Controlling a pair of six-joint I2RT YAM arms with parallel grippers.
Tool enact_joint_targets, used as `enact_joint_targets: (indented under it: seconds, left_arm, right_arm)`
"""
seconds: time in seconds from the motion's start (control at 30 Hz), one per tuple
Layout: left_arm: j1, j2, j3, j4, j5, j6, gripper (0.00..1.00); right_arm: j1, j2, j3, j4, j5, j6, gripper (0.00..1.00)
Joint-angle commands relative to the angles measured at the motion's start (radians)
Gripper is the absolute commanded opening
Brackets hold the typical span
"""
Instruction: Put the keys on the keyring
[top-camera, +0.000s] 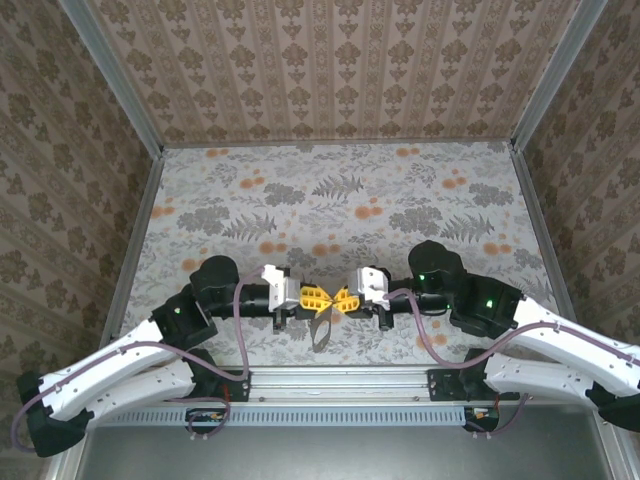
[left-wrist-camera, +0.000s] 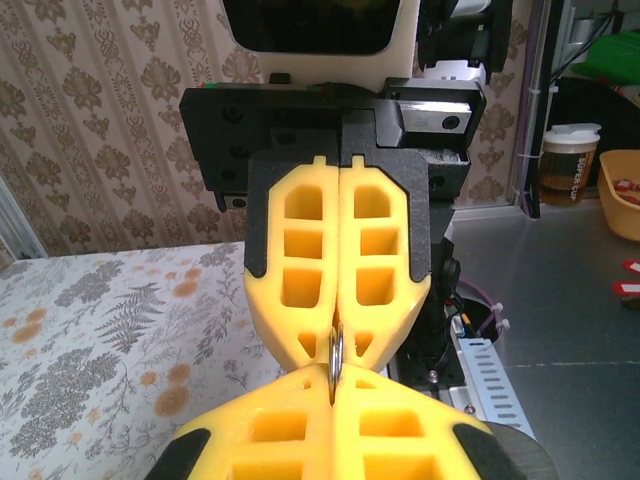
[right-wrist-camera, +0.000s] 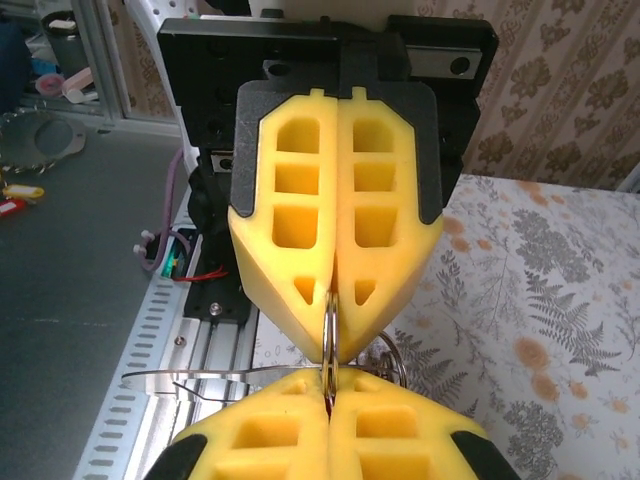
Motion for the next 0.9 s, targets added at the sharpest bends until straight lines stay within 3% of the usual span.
enact_joint_targets:
  seconds: [0.0,0.07,0.23,0.6,0.7,0.77,0.87]
  left_arm:
    - [-0.003,0.022,0.056,-0.025,-0.001,0.003,0.00]
    - [-0.021,0.035,0.109,-0.159,-0.068,0.056,0.01]
    - [-0.050,0.075,0.220,-0.396,-0.169,0.142,0.21]
    - [-0.052,0.158,0.283,-0.437,-0.210,0.175,0.25]
    - [-0.053,0.181,0.301,-0.441,-0.210,0.187,0.20]
    - [-0.052,0.198,0.311,-0.444,-0.200,0.194,0.00]
    - [-0.053,0.214,0.312,-0.444,-0.170,0.196,0.00]
  right_arm:
    - [-0.016,-0.025,-0.003,0.031,0.006,0.021,0.00]
    - [-0.033,-0.031,0.010,0.012,0.011,0.028,0.00]
    - [-0.050,-0.001,0.060,-0.085,0.066,0.000,0.00]
    - [-0.049,0.081,0.135,-0.199,0.068,-0.053,0.00]
    - [-0.048,0.089,0.136,-0.209,0.064,-0.061,0.00]
    - [-0.049,0.092,0.138,-0.214,0.061,-0.062,0.00]
    - [-0.049,0.093,0.136,-0.218,0.064,-0.063,0.00]
